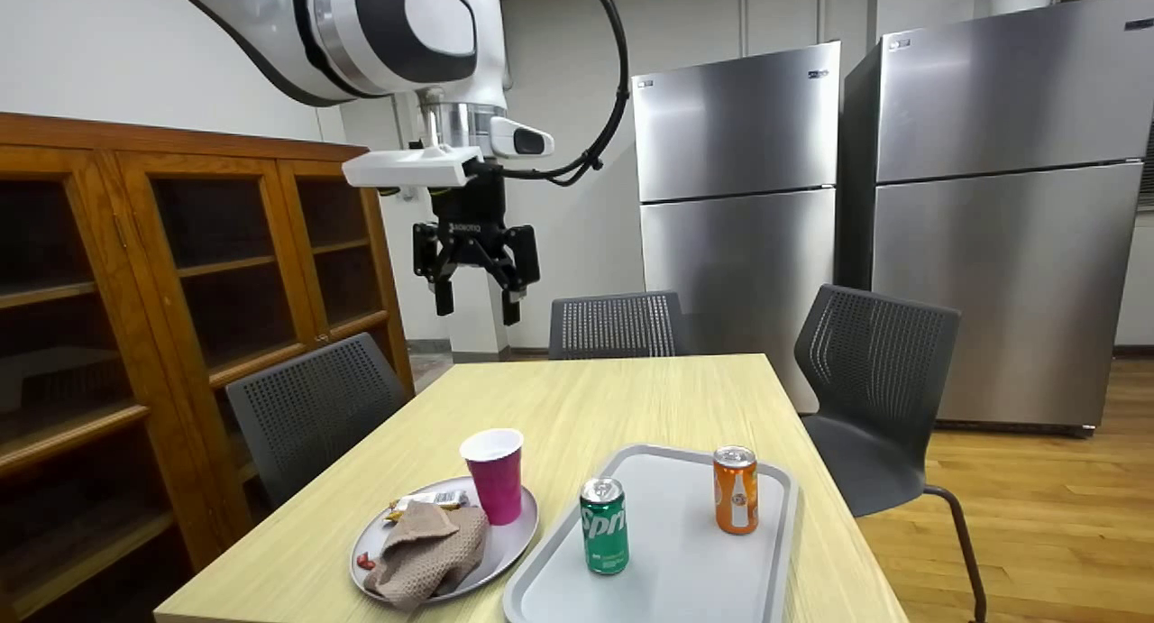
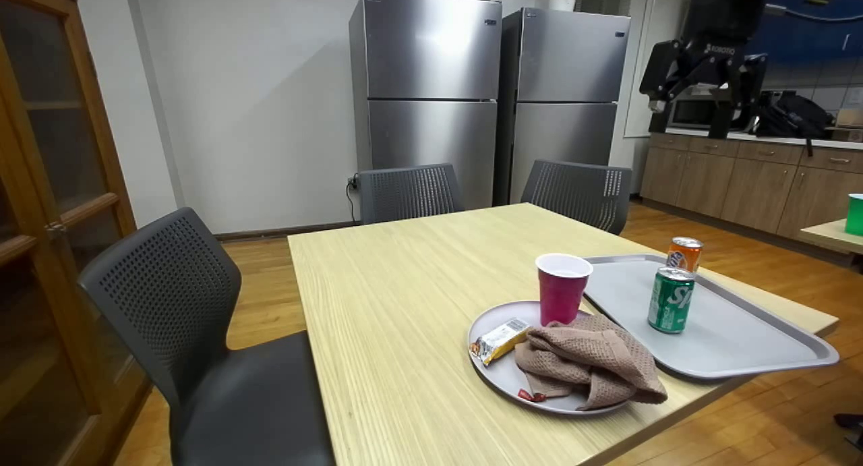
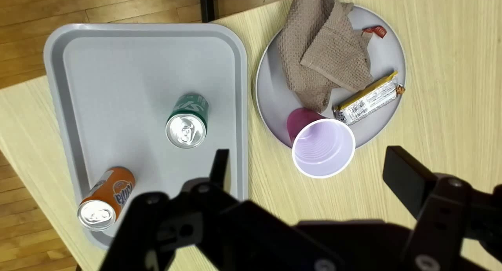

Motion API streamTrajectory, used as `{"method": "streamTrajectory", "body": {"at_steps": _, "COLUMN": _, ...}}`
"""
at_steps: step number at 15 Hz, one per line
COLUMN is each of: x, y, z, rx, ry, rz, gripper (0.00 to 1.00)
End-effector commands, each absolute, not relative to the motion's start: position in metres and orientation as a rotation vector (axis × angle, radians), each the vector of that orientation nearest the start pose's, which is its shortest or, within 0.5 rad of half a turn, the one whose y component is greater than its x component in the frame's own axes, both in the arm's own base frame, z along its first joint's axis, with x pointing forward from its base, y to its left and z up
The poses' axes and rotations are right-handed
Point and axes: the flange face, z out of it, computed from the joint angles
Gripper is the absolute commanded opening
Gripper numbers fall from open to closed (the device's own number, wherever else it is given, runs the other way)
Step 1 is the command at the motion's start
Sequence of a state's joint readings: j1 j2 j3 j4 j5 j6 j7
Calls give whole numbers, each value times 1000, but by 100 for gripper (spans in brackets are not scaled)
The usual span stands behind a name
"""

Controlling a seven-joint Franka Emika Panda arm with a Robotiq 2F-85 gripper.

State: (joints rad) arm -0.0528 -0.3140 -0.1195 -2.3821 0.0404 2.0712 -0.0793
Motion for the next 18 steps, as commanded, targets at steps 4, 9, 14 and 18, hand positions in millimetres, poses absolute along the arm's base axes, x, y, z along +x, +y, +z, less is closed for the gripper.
{"method": "streamTrajectory", "body": {"at_steps": 4, "x": 465, "y": -63, "z": 407, "rx": -3107, "ry": 198, "rz": -98, "gripper": 100}}
{"method": "streamTrajectory", "body": {"at_steps": 9, "x": 484, "y": -59, "z": 375, "rx": -3150, "ry": 247, "rz": -147, "gripper": 100}}
{"method": "streamTrajectory", "body": {"at_steps": 14, "x": 494, "y": -55, "z": 341, "rx": -3183, "ry": 251, "rz": -133, "gripper": 100}}
{"method": "streamTrajectory", "body": {"at_steps": 18, "x": 498, "y": -52, "z": 319, "rx": -3202, "ry": 252, "rz": -94, "gripper": 100}}
